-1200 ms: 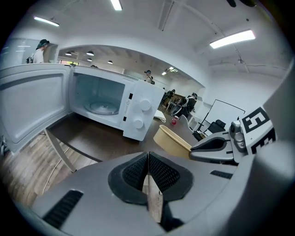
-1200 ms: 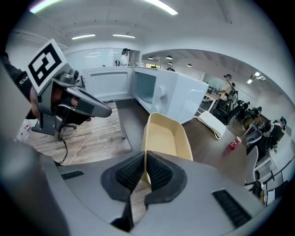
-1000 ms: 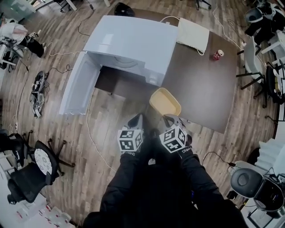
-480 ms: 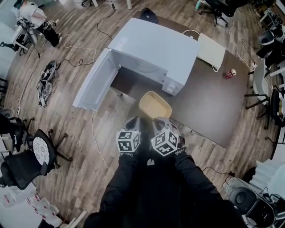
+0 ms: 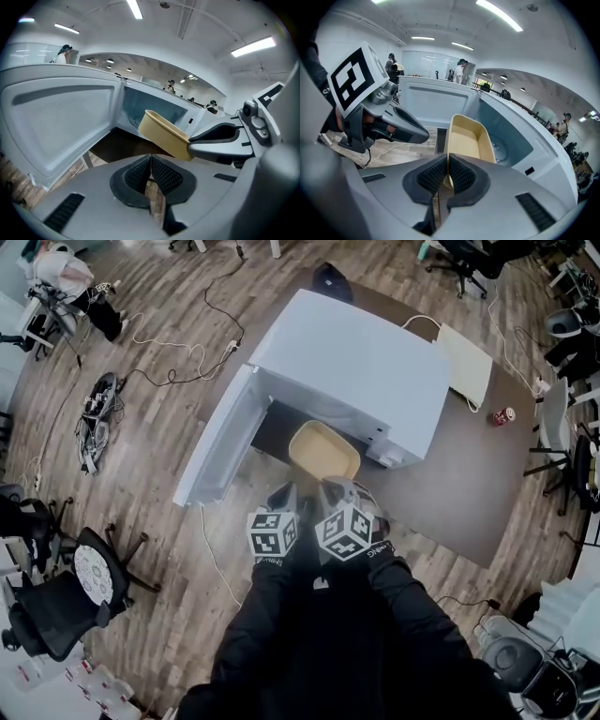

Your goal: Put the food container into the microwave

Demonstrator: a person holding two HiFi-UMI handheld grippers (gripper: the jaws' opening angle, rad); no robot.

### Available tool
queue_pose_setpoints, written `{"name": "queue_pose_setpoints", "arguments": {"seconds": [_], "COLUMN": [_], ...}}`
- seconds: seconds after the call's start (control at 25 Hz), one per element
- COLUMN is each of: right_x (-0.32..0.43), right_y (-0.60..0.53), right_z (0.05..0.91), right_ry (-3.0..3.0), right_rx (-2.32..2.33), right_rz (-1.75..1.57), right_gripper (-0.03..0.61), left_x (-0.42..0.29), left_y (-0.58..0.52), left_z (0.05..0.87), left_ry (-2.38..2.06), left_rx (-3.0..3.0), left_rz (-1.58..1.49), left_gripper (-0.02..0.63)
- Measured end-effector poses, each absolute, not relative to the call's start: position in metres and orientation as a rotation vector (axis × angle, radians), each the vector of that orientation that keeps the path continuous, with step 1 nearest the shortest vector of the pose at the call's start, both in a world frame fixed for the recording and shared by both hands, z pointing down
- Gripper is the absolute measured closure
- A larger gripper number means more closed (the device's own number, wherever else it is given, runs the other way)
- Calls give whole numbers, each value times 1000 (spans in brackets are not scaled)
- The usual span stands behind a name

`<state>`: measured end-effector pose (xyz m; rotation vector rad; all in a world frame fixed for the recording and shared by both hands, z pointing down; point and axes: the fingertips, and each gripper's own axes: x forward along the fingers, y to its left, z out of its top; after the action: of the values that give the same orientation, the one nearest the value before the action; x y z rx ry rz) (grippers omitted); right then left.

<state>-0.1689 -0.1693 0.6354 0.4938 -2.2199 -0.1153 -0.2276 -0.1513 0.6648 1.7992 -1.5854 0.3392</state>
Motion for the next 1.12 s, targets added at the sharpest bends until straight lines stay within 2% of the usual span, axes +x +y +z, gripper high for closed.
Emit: {"name": "queue_pose_setpoints", "arguments": {"seconds": [0.4,1.12], "right_x": [-225,-223], "right_y": [-258,-356], "right_z": [660,702], "right_ry": [-2135,-1995], "right_rx": [582,720], "right_rz": [-178,-233], "right_gripper": [545,543], "left_x": [-283,-285], "left_y": [-226,-291], "left_z": [687,721], "left_ry": [-1500,-1372], "left_rx": [1845,1907], "left_rz": [355,418], "left_gripper": [580,580]}}
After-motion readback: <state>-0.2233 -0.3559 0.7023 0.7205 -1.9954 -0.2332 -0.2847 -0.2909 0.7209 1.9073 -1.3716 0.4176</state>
